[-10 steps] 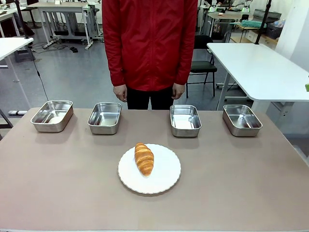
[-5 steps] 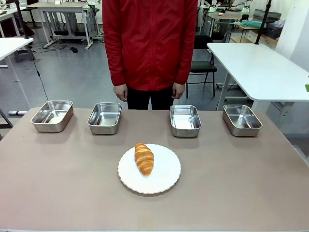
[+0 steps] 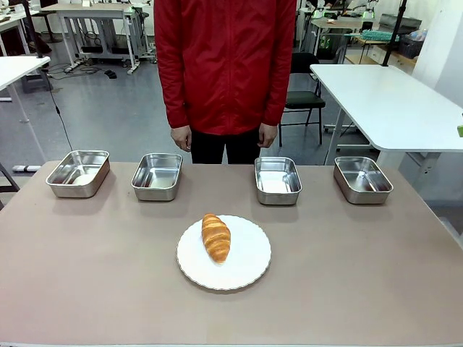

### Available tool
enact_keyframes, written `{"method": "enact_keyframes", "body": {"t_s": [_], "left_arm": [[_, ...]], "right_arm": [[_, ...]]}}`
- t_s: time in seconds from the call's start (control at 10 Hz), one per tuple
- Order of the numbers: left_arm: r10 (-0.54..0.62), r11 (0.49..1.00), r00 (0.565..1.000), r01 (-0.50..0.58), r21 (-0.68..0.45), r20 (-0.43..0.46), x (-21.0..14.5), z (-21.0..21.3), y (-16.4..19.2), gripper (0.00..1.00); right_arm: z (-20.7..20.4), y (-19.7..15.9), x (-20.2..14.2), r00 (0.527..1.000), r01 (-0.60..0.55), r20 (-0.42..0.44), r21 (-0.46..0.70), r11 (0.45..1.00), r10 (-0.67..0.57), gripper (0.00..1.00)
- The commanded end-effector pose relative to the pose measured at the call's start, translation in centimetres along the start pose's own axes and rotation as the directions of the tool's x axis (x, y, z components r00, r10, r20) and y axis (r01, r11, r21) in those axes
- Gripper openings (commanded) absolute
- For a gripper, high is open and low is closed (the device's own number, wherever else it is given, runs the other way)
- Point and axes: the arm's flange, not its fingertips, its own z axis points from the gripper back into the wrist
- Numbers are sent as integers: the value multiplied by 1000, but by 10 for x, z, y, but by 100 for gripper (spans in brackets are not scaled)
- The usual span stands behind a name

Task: Place the bread in the container.
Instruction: Place the Butter Roll into the Airtight Container indicated by the human.

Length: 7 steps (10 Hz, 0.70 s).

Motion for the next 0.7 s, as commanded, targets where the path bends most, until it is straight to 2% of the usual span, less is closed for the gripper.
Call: {"method": "enact_keyframes", "body": {"t_s": [0.0, 0.6], "left_arm": [[1, 1000, 1000, -1, 1, 4, -1, 1, 0, 100], [1, 1000, 1000, -1, 1, 4, -1, 1, 0, 100]], "right_arm": [[-2, 0, 0, 1000, -4, 15, 1, 1000, 4, 100], [-2, 0, 0, 1000, -4, 15, 1, 1000, 4, 100]]}}
